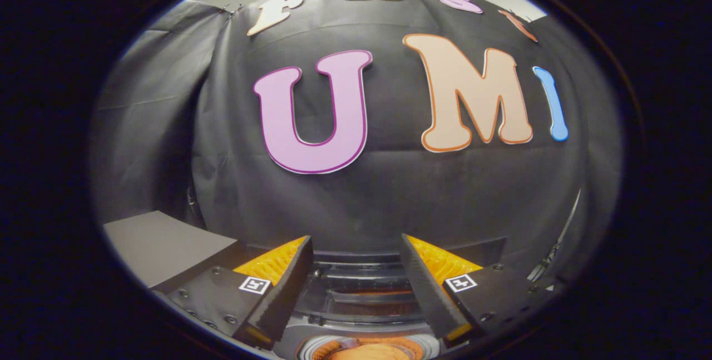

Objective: Put the clothes into the washing machine and then close the washing machine lid.

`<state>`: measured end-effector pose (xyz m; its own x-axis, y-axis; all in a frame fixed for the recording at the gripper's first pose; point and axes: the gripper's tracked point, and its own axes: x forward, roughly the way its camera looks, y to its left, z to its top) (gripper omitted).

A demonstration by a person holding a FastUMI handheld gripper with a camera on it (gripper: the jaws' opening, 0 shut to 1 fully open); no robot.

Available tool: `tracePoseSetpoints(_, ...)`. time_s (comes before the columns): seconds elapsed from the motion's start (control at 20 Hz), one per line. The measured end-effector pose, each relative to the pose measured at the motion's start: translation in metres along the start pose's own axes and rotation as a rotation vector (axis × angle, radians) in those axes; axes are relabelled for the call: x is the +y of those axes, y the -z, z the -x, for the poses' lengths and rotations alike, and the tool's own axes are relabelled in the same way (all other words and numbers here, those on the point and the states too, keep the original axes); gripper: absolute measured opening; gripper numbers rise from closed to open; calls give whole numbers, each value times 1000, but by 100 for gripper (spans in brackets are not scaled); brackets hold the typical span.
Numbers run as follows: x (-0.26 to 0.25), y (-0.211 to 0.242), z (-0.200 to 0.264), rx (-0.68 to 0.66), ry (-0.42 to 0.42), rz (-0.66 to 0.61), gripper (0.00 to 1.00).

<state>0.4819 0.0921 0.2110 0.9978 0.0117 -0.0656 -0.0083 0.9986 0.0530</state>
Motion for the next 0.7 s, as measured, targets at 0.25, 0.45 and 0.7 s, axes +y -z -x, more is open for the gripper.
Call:
tracePoseSetpoints(0.25,-4,11,-33,50,73,6,98)
tracePoseSetpoints(0.45,-13,26,-44,105,108,47,98)
tracePoseSetpoints(0.7,-12,27,-27,108,90,48,97)
